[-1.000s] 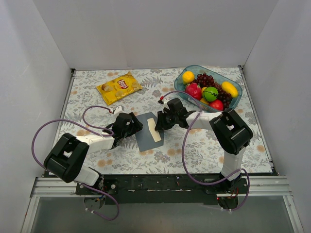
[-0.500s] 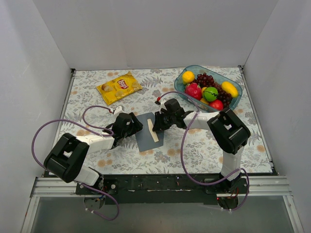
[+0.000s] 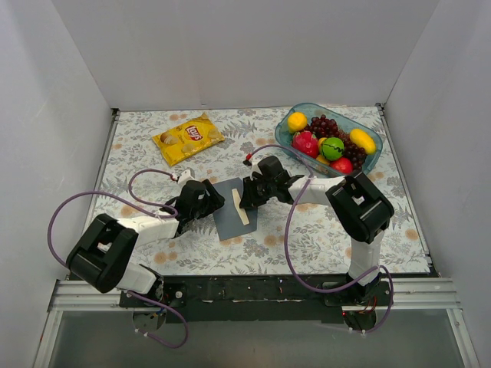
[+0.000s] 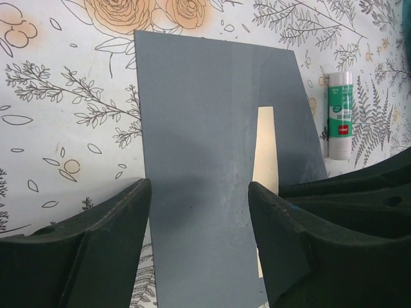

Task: Place the letter into the envelope and seal it
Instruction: Place the letter in the envelope.

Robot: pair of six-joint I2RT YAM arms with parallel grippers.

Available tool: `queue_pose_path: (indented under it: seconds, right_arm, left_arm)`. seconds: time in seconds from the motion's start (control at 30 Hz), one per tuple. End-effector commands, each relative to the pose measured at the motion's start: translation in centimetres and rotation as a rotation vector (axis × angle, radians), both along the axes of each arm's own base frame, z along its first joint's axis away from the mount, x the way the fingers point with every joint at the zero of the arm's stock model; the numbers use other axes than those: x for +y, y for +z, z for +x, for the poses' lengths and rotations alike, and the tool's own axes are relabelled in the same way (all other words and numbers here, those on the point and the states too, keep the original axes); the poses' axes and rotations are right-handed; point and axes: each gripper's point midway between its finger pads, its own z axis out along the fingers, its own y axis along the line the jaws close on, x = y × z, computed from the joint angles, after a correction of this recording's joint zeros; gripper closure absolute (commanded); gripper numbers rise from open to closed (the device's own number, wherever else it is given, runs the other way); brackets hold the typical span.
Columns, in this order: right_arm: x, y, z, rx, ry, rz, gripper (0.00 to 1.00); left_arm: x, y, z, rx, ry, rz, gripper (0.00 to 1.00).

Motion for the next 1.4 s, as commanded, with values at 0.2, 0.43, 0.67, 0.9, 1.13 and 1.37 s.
queue_pose_path:
  seconds: [0.2,0.43,0.67,0.9,1.13,1.37]
  right_arm:
    - [1.0,-0.4,-1.1,0.021,0.043,0.002,0.76]
    - [1.1,-0.4,-1.3,0.023,0.051,0.003,0.76]
    - [1.2,-0.4,-1.3,0.025,0.053,0.003,0.76]
    - [1.0,0.9,-0.6,-0.015,0.030,-0.002,0.68]
    - [0.8,2.9,0.5,-0.080,0.003,-0.009,0.57]
    - [0.7,3.6,0.8,-0.097,-0.009,-0.012,0.55]
  left_arm:
    - [1.5,-3.8,-4.0,0.172,-0.026,0.071,0.39]
    - [1.4,-3.7,-4.0,0.170,-0.029,0.069,0.39]
    - [1.4,-3.7,-4.0,0.169,-0.031,0.068,0.39]
    - [1.8,-3.5,-3.9,0.165,-0.017,0.084,0.38]
    - [2.0,-3.1,-3.8,0.156,-0.011,0.090,0.38]
    - [1.9,-3.1,-3.7,0.157,-0.011,0.089,0.38]
